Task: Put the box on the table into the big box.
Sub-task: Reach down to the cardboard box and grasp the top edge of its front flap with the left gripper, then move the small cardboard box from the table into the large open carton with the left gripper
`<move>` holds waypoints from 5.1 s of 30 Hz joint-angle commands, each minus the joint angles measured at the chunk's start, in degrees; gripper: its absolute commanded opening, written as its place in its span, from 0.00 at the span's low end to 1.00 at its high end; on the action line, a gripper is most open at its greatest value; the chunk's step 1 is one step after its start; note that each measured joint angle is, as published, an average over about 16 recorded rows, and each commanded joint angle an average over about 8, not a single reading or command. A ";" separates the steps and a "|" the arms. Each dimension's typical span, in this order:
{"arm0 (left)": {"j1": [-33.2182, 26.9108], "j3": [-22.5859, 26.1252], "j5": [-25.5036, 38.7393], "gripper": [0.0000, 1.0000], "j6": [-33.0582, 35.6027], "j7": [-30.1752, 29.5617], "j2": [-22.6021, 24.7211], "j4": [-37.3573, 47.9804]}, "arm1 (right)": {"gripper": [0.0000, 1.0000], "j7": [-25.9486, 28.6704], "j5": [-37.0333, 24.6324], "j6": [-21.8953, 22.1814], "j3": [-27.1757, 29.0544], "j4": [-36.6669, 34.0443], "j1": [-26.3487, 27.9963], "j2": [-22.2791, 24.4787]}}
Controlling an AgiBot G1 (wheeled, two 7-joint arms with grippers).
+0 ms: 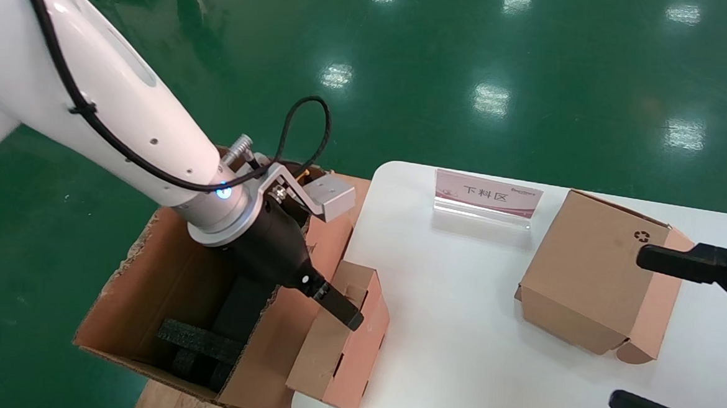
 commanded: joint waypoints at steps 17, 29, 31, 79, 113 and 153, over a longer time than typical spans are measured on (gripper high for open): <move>0.72 3.91 1.48 0.75 -1.34 -1.65 3.11 0.00 | 1.00 0.00 0.00 0.00 0.00 0.00 0.00 0.00; 0.78 4.36 1.61 0.00 -1.64 -2.11 3.62 0.00 | 1.00 0.00 0.00 0.00 0.00 0.00 0.00 0.00; 0.78 4.38 1.61 0.00 -1.65 -2.14 3.65 0.00 | 0.88 0.00 0.00 0.00 0.00 0.00 0.00 0.00; -0.99 3.79 3.71 0.00 -1.73 0.31 2.77 0.25 | 1.00 0.00 0.01 0.01 0.01 -0.02 -0.01 0.01; -22.98 -7.29 29.04 0.00 -5.56 15.55 -1.98 2.97 | 1.00 0.00 0.01 0.01 0.01 -0.02 -0.01 0.01; -51.93 47.07 -15.66 0.00 10.99 -27.71 5.30 10.47 | 1.00 0.00 0.01 0.01 0.01 -0.02 -0.01 0.01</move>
